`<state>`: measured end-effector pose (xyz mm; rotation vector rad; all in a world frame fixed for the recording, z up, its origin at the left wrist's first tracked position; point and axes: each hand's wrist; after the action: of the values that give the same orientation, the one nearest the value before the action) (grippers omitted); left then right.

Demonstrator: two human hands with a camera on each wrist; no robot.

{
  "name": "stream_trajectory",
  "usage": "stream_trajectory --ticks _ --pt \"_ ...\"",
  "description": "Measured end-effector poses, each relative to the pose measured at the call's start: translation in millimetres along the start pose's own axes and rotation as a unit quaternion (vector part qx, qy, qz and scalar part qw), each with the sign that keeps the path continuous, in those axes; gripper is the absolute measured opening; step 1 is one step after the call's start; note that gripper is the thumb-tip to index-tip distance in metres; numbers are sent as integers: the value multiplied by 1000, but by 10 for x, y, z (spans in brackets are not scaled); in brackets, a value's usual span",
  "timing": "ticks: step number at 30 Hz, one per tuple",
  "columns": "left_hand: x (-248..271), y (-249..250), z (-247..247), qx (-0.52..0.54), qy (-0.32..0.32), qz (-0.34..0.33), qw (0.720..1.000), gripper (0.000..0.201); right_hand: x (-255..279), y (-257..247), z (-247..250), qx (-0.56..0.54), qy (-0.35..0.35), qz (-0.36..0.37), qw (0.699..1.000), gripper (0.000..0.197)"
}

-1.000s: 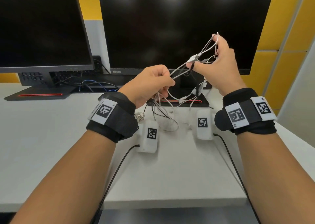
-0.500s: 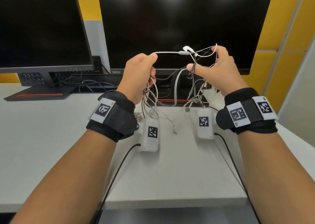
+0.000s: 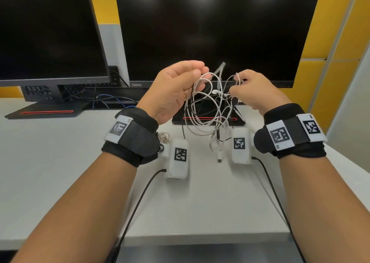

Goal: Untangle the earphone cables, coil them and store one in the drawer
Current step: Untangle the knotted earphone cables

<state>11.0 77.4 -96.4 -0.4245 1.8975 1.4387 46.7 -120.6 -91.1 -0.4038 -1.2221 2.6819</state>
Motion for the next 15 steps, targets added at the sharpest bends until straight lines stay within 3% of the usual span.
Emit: stream_trajectory --ticks 2,5,7,9,12,15 --pt "4 -20 -2 -22 -20 0 1000 30 49 -91 -1 -43 -12 -2 999 20" --pt "19 -46 -21 -57 -43 4 997 42 179 -249 12 -152 -156 -29 976 16" --pt "26 -59 -24 -62 -45 -1 997 43 224 -234 28 -155 -241 10 958 24" --pt "21 -73 -18 -78 -44 -10 996 44 238 -144 34 -131 -280 63 949 25" --pt "5 -96 -2 -139 -25 -18 990 44 246 -107 33 -75 -223 98 967 8" --pt "-12 -147 23 -227 -26 2 973 43 196 -122 38 -108 -155 82 979 16"
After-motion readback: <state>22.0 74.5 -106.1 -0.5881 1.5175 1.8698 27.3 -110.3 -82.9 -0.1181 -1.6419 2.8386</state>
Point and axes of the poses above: each hand's wrist, its own x-axis away from the middle knuckle, its own z-axis out of the back of the hand, y = z × x, and after that the axes turned 15 degrees about -z, right-handed
